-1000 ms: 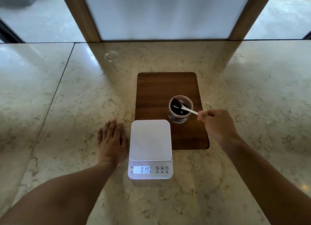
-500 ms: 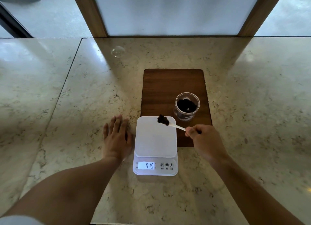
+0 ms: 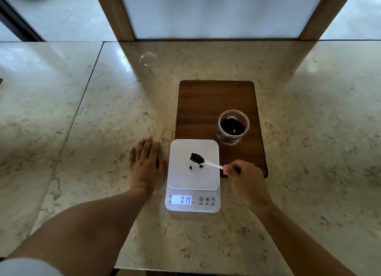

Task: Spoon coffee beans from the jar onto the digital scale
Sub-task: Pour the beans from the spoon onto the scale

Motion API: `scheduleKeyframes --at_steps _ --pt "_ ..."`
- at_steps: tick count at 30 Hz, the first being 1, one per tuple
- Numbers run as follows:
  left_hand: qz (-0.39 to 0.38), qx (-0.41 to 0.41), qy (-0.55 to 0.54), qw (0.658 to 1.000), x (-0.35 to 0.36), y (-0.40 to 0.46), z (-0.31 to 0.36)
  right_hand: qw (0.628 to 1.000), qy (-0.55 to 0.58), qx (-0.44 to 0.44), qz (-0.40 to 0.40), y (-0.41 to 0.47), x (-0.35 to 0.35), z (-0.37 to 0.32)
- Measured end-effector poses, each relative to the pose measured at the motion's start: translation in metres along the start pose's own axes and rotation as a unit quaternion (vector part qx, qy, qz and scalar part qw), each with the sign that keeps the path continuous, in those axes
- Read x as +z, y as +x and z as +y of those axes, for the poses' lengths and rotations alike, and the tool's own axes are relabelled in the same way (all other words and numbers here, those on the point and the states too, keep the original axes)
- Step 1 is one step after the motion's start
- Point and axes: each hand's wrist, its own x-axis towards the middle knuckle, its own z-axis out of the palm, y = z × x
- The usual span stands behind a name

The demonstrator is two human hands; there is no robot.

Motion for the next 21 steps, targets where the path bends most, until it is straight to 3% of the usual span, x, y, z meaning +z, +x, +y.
scheduleKeyframes --at_steps 21 --pt "0.003 -0.006 -0.006 1.0 0.001 -0.001 0.0 0.981 0.011 -0.164 0.108 0.0 -0.024 -0.01"
